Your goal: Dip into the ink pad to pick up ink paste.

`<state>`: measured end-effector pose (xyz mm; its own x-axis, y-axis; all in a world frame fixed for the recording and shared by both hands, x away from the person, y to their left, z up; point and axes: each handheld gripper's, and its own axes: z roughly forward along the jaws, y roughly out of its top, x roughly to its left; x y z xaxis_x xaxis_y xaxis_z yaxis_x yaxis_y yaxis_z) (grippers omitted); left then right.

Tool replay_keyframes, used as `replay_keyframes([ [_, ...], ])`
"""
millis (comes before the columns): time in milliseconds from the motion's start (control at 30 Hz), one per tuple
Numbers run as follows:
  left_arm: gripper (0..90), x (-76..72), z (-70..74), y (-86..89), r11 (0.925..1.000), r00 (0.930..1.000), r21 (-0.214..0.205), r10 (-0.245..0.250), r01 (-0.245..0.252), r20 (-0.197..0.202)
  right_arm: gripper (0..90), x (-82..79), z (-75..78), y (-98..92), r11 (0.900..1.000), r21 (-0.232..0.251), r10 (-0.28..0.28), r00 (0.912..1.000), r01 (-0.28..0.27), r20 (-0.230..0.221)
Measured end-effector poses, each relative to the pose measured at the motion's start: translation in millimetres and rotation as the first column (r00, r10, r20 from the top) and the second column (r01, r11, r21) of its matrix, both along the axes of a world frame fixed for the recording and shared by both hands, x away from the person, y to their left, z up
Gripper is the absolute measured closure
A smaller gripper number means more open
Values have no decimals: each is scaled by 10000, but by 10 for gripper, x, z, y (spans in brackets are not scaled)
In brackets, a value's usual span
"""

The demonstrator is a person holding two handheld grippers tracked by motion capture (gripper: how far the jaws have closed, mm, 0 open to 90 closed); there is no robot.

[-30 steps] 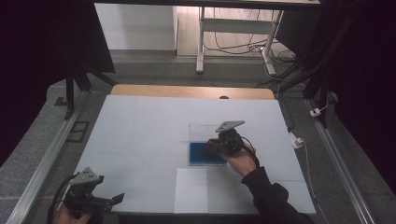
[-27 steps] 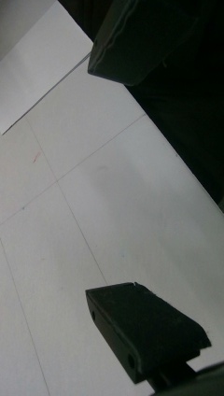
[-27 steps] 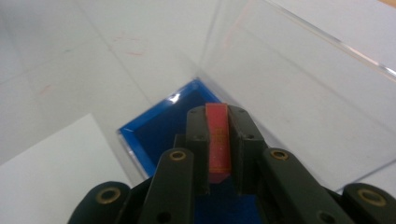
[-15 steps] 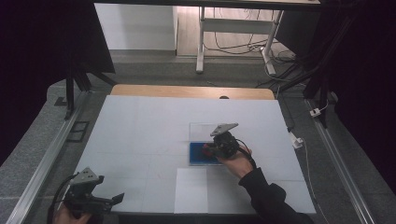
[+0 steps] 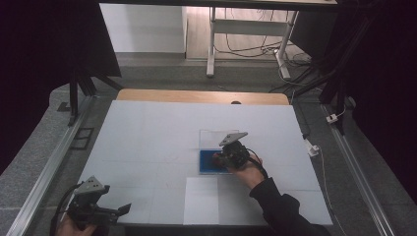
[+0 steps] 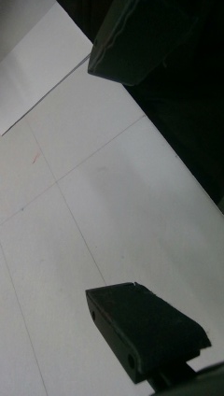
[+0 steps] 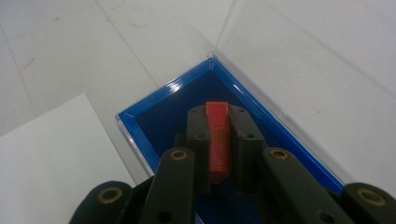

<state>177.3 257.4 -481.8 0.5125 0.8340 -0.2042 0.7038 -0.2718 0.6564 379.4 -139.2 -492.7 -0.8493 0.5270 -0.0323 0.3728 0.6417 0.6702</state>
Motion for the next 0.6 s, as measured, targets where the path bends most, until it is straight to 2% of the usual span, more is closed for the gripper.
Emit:
replay_keyframes([
  [200, 0, 1, 0, -2, 10000, 10000, 29, -3, 3, -1, 809, -71, 1, 66, 9988, -464, 168, 9984, -143, 532],
  [267, 0, 1, 0, 0, 10000, 10000, 6, -4, 4, -2, 809, -60, -4, 49, 9992, -364, 150, 9988, -134, 464],
  [400, 0, -1, 0, 4, 10000, 10000, -21, 6, -6, 1, 810, 13, -25, -40, 9994, 347, -29, 9999, 34, -145],
  [467, 0, -1, 0, 4, 10000, 10000, -20, 4, -4, 5, 809, 34, -31, -62, 9984, 557, -90, 9995, 107, -317],
  [600, 0, 1, 0, 3, 10000, 10000, -13, 1, -1, -2, 806, -10, -25, -29, 9996, 299, -15, 10000, 12, 78],
])
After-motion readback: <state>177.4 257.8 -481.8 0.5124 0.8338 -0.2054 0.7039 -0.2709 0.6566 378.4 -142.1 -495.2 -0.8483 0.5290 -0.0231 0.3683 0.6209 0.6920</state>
